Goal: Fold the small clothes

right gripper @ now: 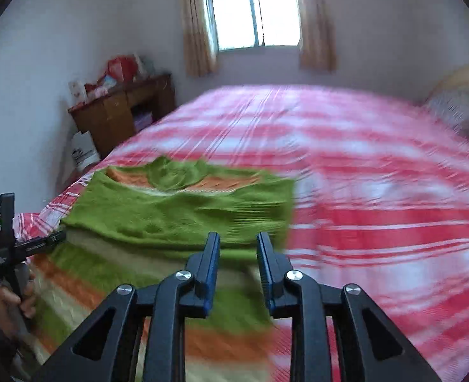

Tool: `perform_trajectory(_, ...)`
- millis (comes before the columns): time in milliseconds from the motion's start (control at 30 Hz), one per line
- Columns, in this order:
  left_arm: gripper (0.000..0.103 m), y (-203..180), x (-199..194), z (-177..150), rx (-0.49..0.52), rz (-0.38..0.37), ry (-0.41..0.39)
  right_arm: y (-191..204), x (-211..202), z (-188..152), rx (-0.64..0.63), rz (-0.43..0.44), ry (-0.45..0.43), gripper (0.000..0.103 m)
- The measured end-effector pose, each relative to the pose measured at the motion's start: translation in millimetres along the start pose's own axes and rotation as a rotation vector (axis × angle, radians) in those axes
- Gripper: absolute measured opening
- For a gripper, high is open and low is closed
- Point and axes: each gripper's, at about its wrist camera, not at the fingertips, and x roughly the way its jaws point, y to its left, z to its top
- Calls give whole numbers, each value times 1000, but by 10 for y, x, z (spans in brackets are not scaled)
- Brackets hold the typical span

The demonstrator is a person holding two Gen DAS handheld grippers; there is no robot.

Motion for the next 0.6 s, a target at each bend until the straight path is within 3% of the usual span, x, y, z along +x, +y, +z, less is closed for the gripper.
perform_trajectory(33, 103, 32, -116, -72, 5, -11, -16, -70, -260, -65, 2, -20, -22, 43)
perform_trajectory(67, 103, 71, -240, -147, 13, -23, -33, -144, -476, -122, 14, -26, -37, 61)
perform_trajectory(100, 103, 102, -360, -209, 27, -42, -46, -219, -659, -200, 28, -30, -49, 73)
perform_trajectory(233, 103, 233, -825, -367, 113, -100, -92, -457, -1317, -557, 89, 6, -55, 74)
perform_trajectory(367, 103, 382, -1283, -392, 146, -168, -161, -440, -1694, -915, 33, 64, 11, 74)
perform_trajectory(433, 103, 458, -1447, -379, 133, -210, -176, -364, -1702, -1084, 19, 109, 50, 73)
perform_trajectory(600, 103, 565, -1633, -332, 94, -199, -226, -157, -1367, -1572, 53, 181, 193, 71)
